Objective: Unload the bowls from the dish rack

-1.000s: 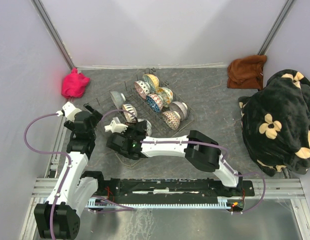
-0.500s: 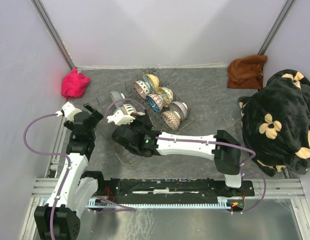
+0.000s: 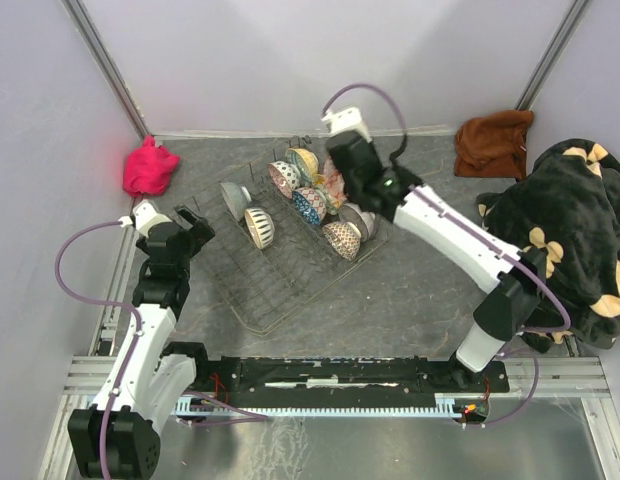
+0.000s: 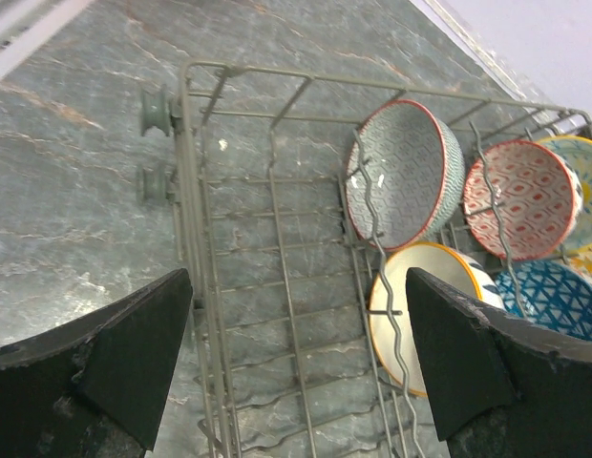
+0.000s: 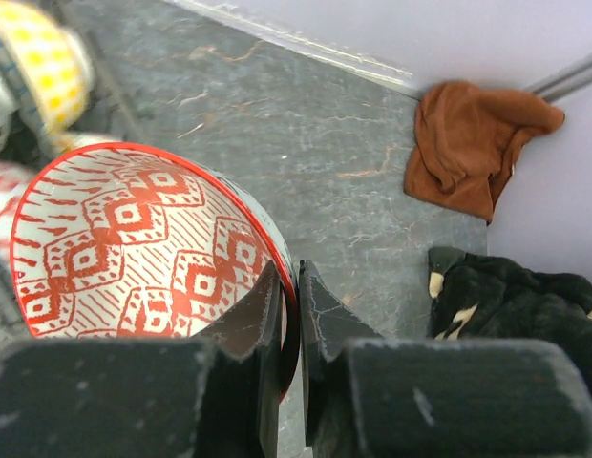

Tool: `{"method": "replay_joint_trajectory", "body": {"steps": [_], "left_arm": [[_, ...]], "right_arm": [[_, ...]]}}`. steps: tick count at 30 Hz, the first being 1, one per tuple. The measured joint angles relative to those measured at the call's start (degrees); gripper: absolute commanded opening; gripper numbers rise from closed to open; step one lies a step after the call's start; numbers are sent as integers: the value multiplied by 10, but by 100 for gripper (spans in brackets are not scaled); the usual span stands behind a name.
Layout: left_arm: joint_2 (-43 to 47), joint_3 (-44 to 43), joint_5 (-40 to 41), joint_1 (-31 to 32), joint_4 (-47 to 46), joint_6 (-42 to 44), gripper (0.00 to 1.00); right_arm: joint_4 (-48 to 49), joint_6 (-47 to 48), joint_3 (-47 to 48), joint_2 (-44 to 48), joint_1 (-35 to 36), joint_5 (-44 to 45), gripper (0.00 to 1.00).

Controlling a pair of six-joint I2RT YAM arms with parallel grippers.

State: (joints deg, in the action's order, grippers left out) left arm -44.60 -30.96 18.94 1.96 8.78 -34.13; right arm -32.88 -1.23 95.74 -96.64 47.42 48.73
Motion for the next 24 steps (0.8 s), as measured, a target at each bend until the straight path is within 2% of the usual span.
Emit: {"method": "replay_joint_trajectory", "body": {"steps": [8,13,18,24], "left_arm": [[14,-8,-36,0,14,0,99],[37,-17,-48,0,22,0,99],[52,-23,-61,0,23,0,99],[52,-23,-71,0,23,0,99]], "right_arm": [[-49,-62,76,-2,-187,-170,1],[-57,-113,139,-66,-308,-294,1],[-53,-157,167,-160,-383,-381,1],[-53,-189,175,-254,-414,-447,1]]}}
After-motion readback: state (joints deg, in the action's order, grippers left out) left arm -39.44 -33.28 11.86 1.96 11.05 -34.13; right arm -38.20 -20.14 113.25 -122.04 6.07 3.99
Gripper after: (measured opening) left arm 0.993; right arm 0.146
